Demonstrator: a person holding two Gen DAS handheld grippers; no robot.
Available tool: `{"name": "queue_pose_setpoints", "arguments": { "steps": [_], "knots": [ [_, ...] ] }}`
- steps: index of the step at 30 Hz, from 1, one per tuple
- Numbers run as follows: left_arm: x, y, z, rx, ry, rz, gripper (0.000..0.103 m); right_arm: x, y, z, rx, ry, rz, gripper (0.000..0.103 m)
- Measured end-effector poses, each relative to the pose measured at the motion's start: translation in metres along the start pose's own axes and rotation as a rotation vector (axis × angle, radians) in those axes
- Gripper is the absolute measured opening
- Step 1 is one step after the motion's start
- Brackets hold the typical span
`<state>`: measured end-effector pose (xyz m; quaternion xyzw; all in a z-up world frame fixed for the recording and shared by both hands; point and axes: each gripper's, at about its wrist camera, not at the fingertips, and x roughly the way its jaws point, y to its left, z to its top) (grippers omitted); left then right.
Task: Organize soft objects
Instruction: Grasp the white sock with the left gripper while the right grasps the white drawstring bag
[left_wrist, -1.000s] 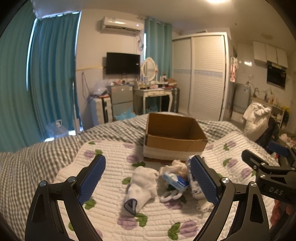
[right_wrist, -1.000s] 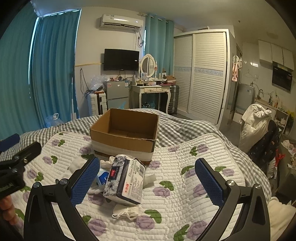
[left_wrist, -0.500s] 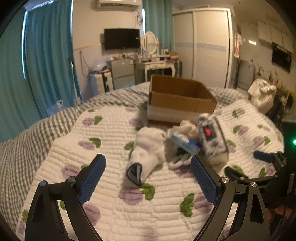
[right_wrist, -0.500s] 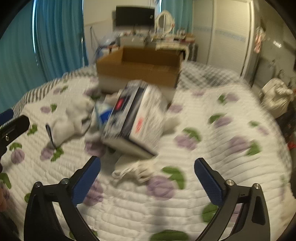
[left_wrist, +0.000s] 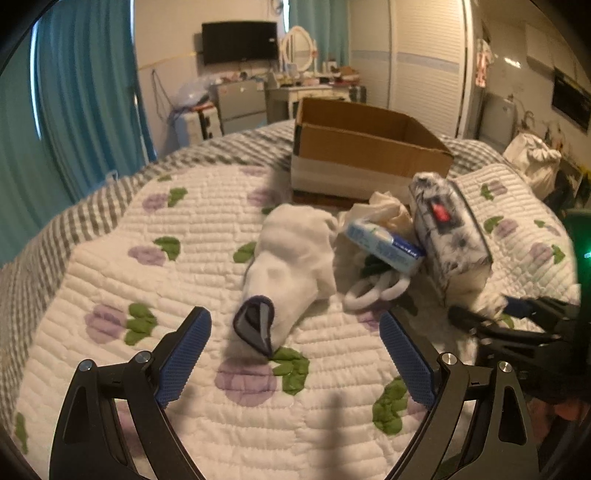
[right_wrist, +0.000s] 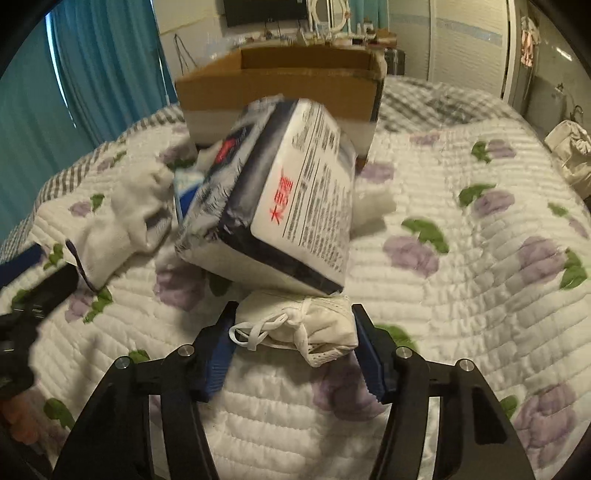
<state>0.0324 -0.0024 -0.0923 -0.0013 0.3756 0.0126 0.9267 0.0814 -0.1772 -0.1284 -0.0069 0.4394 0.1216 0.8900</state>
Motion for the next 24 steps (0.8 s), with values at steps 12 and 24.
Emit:
{"name": "queue_pose_setpoints", "arguments": {
  "steps": [12, 24],
  "knots": [
    [0.057, 0.008, 0.024, -0.1, 0.048, 0.052, 0.092, 0.002, -0.008, 0.019, 0.015, -0.03, -0.009, 0.059],
    [0.08, -0.005, 0.014, -0.034, 0.133, 0.037, 0.048, -0.015, -0.011, 0.013, 0.004, -0.075, -0.035, 0.059]
  ]
}}
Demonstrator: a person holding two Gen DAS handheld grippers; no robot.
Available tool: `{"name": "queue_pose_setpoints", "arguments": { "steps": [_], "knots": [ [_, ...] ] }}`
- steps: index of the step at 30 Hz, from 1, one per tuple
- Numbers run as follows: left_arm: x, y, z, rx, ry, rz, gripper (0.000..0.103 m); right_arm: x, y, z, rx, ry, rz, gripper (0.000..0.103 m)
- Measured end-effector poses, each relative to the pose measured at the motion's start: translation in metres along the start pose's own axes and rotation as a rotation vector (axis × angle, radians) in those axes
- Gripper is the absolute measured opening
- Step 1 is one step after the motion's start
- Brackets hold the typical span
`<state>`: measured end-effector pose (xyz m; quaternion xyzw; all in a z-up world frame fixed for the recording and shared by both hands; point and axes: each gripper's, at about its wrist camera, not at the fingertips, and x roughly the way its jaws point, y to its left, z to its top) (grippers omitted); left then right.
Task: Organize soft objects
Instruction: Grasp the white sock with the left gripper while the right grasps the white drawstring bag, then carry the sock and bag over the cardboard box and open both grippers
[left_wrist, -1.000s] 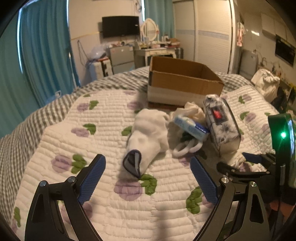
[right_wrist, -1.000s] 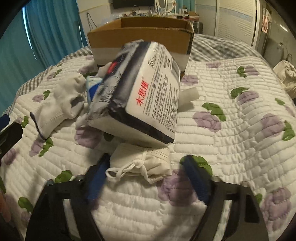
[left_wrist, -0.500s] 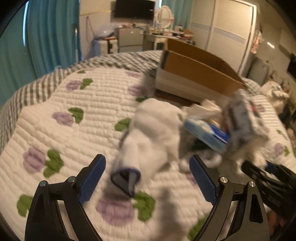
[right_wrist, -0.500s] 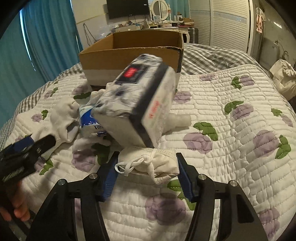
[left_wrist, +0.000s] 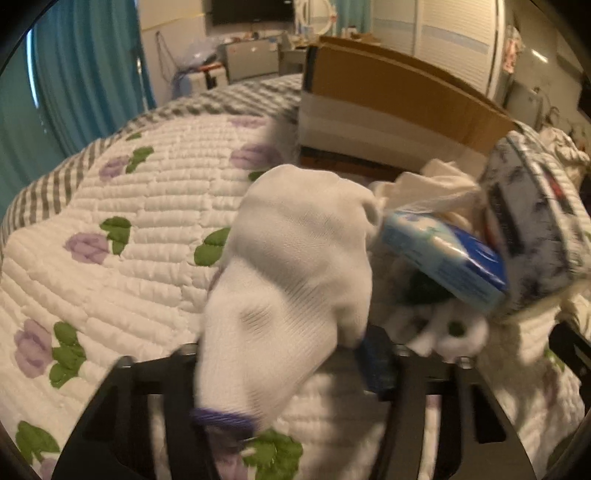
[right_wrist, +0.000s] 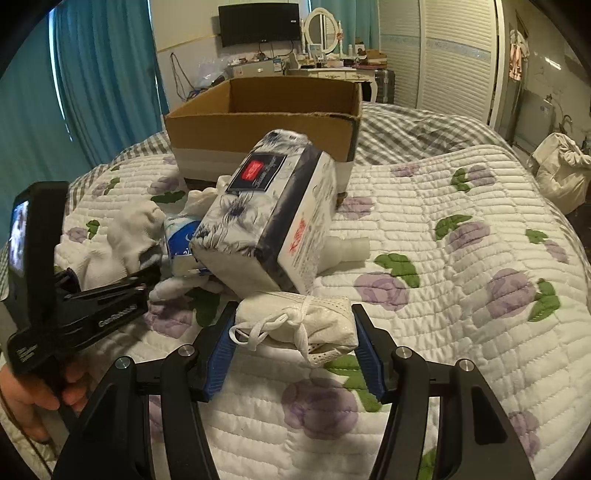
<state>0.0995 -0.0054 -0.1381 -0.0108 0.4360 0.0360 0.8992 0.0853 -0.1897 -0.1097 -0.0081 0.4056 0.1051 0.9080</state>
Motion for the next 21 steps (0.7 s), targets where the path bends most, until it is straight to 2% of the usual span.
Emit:
{"name": "queue_pose_setpoints", "arguments": {
  "steps": [5, 11, 17, 21],
  "knots": [
    [-0.034, -0.006, -0.021, -0.008, -0.018, -0.053, 0.046, -0.02, -0.002, -0.002, -0.003, -0.038, -0.004, 0.059],
    [-0.089, -0.023, -0.034, 0.014, -0.103, -0.085, 0.045, -0.047, -0.005, -0.005, 0.001, -0.081, 0.005, 0.059],
    [-0.135, -0.029, -0.03, 0.015, -0.17, -0.125, 0.045, -0.083, -0.005, 0.005, -0.001, -0.154, 0.022, 0.059],
    [-0.155, -0.031, -0.017, 0.028, -0.218, -0.125, 0.045, -0.11, -0.006, 0.02, -0.016, -0.214, 0.041, 0.059]
  ]
}}
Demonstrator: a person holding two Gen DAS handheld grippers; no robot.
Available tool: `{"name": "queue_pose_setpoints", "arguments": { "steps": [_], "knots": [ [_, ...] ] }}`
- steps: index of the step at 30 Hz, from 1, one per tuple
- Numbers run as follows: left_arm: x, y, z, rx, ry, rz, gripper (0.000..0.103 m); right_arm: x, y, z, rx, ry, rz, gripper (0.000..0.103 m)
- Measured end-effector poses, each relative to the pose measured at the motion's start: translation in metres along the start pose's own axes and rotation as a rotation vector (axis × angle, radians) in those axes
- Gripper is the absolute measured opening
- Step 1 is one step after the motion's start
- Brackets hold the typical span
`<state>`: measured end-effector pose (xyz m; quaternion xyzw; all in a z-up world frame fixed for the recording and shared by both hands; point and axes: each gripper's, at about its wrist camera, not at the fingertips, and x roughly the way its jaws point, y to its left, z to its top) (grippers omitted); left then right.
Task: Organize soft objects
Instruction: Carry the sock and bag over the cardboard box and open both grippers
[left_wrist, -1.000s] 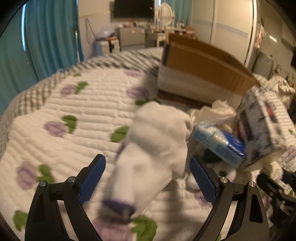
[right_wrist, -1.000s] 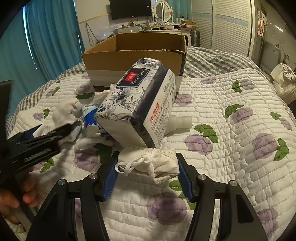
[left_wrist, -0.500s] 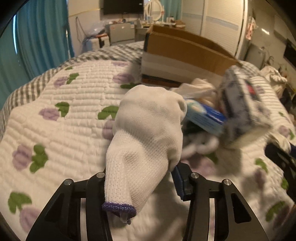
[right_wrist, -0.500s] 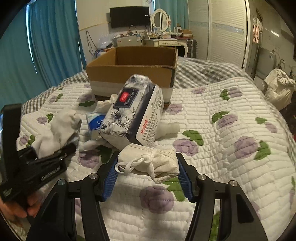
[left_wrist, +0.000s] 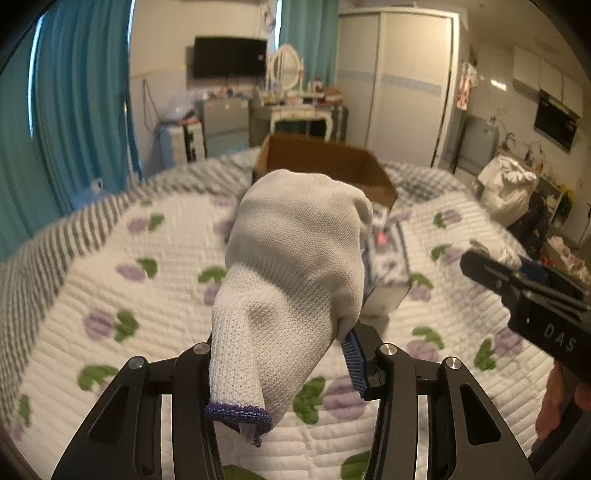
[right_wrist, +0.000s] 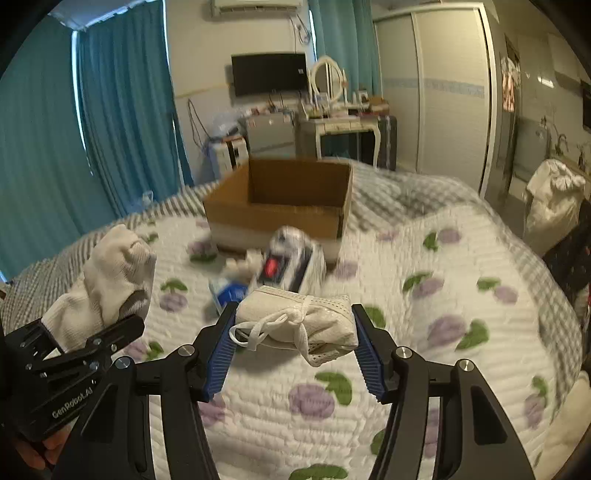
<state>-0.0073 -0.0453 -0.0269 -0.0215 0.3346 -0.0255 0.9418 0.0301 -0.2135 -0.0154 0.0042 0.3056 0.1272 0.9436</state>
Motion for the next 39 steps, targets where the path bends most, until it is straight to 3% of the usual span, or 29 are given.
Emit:
{"name": "queue_pose_setpoints", "arguments": {
  "steps": [7, 13, 21, 26, 32, 35, 37, 38, 39],
  "knots": [
    [-0.011, -0.007, 0.047, 0.049, -0.069, -0.004, 0.045, -0.027, -0.004, 0.058, -0.06, -0.101, 0.025, 0.059],
    [0.008, -0.01, 0.099, 0.045, -0.104, -0.015, 0.045, -0.01, -0.005, 0.123, -0.109, -0.14, 0.045, 0.059],
    [0.098, -0.008, 0.149, 0.015, -0.035, -0.024, 0.045, 0.096, -0.021, 0.174, -0.109, -0.056, 0.05, 0.059],
    [0.162, -0.007, 0.166, 0.061, 0.002, 0.043, 0.045, 0.167, -0.037, 0.182, -0.094, 0.003, 0.06, 0.059],
    [0.205, 0.0, 0.172, 0.077, 0.033, 0.029, 0.045, 0.231, -0.05, 0.187, -0.092, 0.056, 0.067, 0.059],
    [0.212, 0.001, 0.171, 0.08, 0.031, 0.027, 0.051, 0.244, -0.058, 0.188, -0.042, 0.06, 0.084, 0.059],
    [0.216, 0.001, 0.166, 0.069, 0.022, 0.077, 0.071, 0.246, -0.059, 0.189, -0.027, 0.065, 0.096, 0.069],
    [0.215, 0.002, 0.164, 0.059, 0.015, 0.08, 0.085, 0.246, -0.059, 0.189, -0.033, 0.068, 0.098, 0.079],
    [0.214, 0.001, 0.163, 0.047, 0.012, 0.068, 0.086, 0.242, -0.058, 0.188, -0.038, 0.059, 0.094, 0.082]
  ]
}}
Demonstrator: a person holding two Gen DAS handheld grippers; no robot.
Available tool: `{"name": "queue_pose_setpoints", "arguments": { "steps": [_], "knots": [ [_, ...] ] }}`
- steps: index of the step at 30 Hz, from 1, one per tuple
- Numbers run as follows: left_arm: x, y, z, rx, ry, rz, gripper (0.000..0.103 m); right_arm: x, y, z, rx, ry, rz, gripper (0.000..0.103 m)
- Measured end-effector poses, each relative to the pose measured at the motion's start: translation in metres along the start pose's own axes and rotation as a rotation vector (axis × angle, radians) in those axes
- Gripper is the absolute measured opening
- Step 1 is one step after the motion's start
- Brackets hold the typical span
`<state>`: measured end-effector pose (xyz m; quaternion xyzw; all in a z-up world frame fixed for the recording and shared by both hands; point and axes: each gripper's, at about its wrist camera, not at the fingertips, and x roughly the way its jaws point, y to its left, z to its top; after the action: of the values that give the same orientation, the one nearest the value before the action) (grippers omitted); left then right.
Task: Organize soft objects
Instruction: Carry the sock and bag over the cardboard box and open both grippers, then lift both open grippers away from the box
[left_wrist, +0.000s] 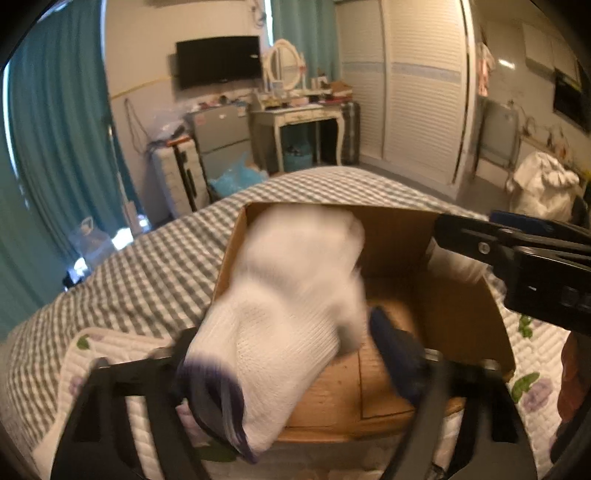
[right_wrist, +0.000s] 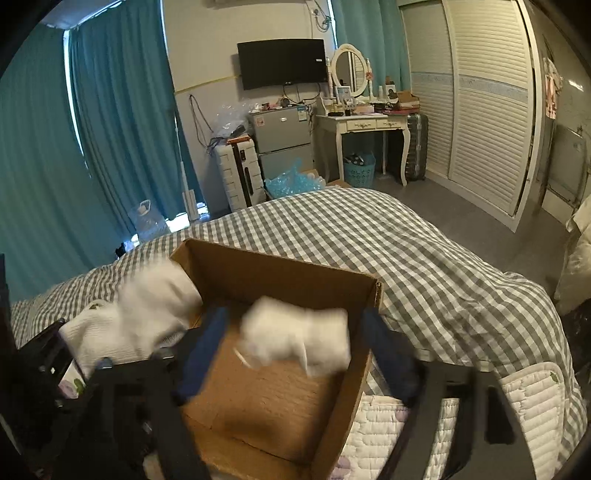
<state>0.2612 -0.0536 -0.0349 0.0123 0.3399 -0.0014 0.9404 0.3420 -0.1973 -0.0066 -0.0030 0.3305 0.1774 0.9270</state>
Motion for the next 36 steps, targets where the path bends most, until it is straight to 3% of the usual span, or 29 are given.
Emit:
{"name": "queue_pose_setpoints", "arguments": {
  "steps": [3, 7, 14, 19, 20, 22, 26, 30, 36],
  "knots": [
    [-0.009, 0.002, -0.003, -0.024, 0.018, -0.016, 0.086, -0.017, 0.003, -0.001, -0.007, -0.024, -0.018, 0.083],
    [-0.048, 0.003, 0.0, -0.015, -0.021, 0.001, 0.086, -0.053, 0.008, 0.005, -0.004, -0.052, -0.041, 0.083],
    [-0.166, 0.017, 0.017, -0.017, -0.19, 0.02, 0.086, -0.157, 0.035, 0.025, -0.054, -0.134, -0.105, 0.084],
    [-0.237, 0.025, 0.01, 0.017, -0.258, 0.04, 0.089, -0.221, 0.062, 0.018, -0.106, -0.15, -0.137, 0.096],
    [-0.246, 0.026, 0.007, 0.018, -0.266, 0.048, 0.09, -0.229, 0.067, 0.015, -0.107, -0.147, -0.135, 0.103],
    [-0.259, 0.03, -0.002, 0.026, -0.279, 0.063, 0.09, -0.242, 0.073, 0.005, -0.107, -0.137, -0.129, 0.103],
    [-0.266, 0.034, -0.03, 0.041, -0.269, 0.087, 0.09, -0.244, 0.087, -0.023, -0.129, -0.085, -0.124, 0.103],
    [-0.245, 0.038, -0.057, 0.052, -0.218, 0.135, 0.09, -0.214, 0.094, -0.065, -0.137, 0.013, -0.113, 0.103],
    [-0.196, 0.041, -0.096, 0.055, -0.136, 0.096, 0.09, -0.156, 0.099, -0.115, -0.141, 0.104, -0.089, 0.103]
  ]
}}
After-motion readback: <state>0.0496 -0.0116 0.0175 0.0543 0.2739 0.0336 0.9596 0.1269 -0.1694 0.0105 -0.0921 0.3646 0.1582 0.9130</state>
